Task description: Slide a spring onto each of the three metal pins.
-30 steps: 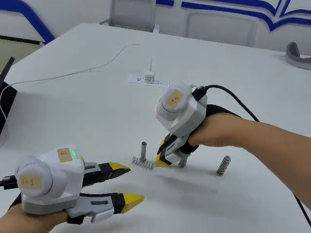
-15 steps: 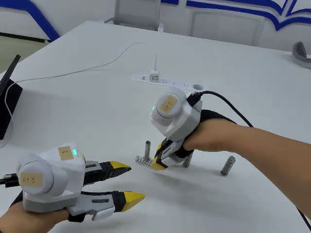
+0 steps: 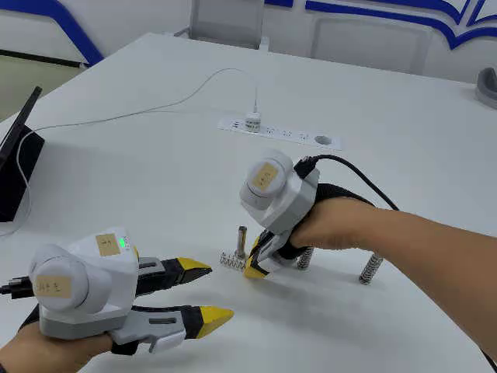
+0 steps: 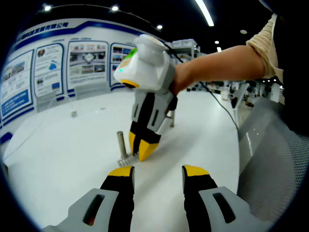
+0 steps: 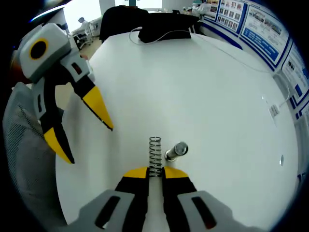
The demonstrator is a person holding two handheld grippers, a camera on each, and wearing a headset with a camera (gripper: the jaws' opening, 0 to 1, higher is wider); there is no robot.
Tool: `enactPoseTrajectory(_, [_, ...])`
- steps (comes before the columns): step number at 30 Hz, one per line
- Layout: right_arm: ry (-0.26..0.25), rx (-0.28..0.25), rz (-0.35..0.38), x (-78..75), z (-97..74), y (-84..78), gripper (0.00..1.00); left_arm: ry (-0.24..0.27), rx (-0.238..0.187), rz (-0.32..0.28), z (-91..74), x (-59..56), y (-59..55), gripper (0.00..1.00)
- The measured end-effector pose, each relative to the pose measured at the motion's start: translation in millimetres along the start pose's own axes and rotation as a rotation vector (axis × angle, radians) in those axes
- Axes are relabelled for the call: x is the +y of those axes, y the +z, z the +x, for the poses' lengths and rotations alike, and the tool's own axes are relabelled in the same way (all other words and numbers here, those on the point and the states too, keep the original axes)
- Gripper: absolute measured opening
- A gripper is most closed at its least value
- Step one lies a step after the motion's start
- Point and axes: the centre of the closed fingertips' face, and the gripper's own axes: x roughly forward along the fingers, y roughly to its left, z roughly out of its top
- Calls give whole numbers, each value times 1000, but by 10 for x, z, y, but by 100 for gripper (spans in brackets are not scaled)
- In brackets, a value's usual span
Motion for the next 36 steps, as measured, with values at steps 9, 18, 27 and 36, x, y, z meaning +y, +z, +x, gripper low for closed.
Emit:
enactPoseTrajectory(9, [-2,1,-6,57,-69,-42,12,-4,3,4,13,-13,4,40])
enactPoseTrajectory(18, [-6,1,-59,195,-301,-116,12,-22,6,17,65,-50,35,39])
enactPoseTrajectory(27, [10,17,-109,357,-516,-241,12,-50,5,35,138,-112,92,39])
enactPoseTrajectory(36, [36,21,-167,554,-637,-244,12,-85,7,56,195,-194,120,36])
